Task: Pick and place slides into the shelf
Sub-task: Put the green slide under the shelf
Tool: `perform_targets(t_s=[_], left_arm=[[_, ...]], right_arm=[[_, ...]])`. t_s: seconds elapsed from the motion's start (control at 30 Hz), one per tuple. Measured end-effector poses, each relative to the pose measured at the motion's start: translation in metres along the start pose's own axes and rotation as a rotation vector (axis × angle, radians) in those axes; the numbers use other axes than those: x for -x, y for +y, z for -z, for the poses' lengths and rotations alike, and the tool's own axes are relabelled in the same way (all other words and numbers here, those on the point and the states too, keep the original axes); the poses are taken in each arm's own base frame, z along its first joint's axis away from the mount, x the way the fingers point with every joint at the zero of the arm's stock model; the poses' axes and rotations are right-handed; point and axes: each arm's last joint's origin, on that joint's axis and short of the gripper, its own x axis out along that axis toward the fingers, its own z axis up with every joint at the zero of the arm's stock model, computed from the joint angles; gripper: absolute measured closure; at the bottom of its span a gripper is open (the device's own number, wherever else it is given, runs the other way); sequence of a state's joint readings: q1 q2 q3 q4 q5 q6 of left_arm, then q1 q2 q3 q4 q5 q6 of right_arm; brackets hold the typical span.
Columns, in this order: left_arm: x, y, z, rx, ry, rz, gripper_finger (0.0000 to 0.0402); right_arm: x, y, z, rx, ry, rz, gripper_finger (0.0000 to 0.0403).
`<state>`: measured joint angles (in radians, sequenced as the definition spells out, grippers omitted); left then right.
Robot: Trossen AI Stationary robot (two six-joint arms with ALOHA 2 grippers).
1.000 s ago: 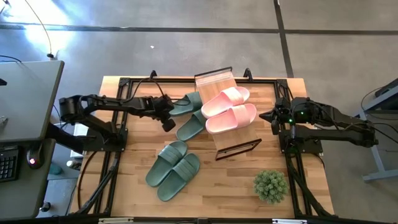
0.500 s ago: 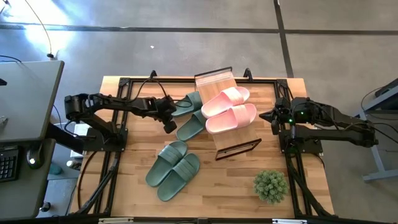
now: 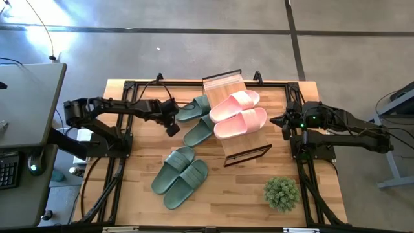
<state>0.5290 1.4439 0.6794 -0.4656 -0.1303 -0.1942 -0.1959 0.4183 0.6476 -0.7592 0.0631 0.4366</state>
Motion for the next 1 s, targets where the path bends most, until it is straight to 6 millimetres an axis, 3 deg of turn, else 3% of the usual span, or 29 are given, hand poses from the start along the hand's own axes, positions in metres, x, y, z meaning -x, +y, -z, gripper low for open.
perform_targets(t_s=[0.23,0.6,1.0], left_arm=[[-0.001,0.013,-0.011,0.041,-0.082,0.0,0.0401],[-0.017,0.007,-0.021,0.04,-0.147,0.091,0.0401],[-0.028,0.004,-0.042,0.024,-0.197,0.073,0.0401]], right_arm=[[0.0,0.0,0.0,0.0,0.001,-0.001,0.0402],[0.0,0.0,0.0,0.0,-0.002,0.005,0.0402],[0.0,0.0,0.0,-0.008,-0.003,0.005,0.0402]])
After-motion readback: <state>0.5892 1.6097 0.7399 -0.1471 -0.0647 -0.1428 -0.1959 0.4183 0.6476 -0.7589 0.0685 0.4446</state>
